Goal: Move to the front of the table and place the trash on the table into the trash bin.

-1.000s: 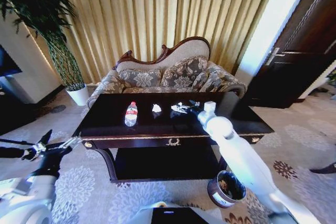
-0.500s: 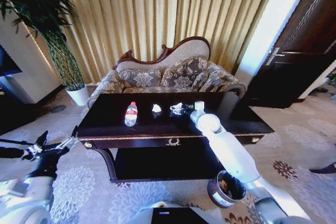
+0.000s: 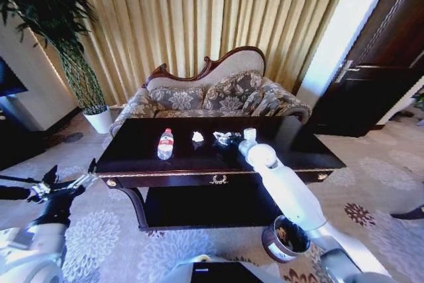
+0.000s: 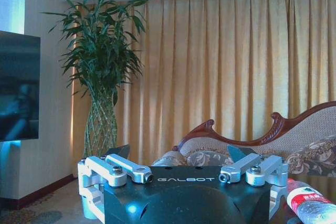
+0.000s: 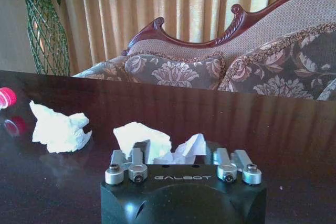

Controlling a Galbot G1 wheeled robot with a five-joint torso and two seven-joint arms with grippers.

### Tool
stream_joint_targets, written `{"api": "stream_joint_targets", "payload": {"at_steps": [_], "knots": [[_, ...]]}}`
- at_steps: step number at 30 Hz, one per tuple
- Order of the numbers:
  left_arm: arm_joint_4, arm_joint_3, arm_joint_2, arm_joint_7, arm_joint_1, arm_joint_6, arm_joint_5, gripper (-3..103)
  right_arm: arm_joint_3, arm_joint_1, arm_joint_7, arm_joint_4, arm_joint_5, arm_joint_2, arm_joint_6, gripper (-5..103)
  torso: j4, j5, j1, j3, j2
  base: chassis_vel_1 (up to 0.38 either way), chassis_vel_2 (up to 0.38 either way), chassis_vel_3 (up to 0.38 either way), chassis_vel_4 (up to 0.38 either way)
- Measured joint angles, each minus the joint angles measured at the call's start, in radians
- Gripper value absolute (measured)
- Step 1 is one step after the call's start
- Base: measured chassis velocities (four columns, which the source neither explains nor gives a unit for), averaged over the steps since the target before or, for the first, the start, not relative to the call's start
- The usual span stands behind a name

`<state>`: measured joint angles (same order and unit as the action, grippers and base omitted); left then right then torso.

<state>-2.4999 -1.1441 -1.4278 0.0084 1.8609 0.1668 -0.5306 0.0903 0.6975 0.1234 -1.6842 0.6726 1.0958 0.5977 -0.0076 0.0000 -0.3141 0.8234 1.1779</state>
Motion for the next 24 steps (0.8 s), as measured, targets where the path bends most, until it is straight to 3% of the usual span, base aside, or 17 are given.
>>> {"api": "stream_joint_targets", "payload": {"at_steps": [10,12,15,21,24], "knots": [[0.000,-0.003,0.003,0.002,0.001,-0.002,-0.004,100,0.010,0.019,-0.001,-0.017,-0.001,-0.011,-0.005,15,0.0000,0.0000,0.000,0.000,0.000,0.000,0.000,0.000,0.000],[0.000,-0.003,0.003,0.002,0.001,-0.002,-0.004,100,0.012,0.022,-0.001,-0.019,-0.001,-0.011,-0.005,15,0.0000,0.0000,0.000,0.000,0.000,0.000,0.000,0.000,0.000],[0.000,0.001,0.001,0.002,-0.001,-0.002,-0.004,100,0.017,0.032,-0.001,-0.026,-0.001,-0.014,-0.008,2,0.0001,0.0000,0.000,0.000,0.000,0.000,0.000,0.000,0.000],[0.000,0.003,0.001,0.002,-0.003,-0.002,-0.004,100,0.027,0.041,-0.001,-0.039,0.000,-0.014,-0.043,0,0.0000,0.0000,0.000,0.000,0.000,0.000,0.000,0.000,0.000],[0.000,0.006,0.002,0.002,-0.003,-0.002,-0.004,100,0.039,0.056,-0.001,-0.059,-0.021,-0.015,-0.128,0,0.0002,0.0000,0.000,0.000,0.000,0.000,0.000,0.000,0.000]]}}
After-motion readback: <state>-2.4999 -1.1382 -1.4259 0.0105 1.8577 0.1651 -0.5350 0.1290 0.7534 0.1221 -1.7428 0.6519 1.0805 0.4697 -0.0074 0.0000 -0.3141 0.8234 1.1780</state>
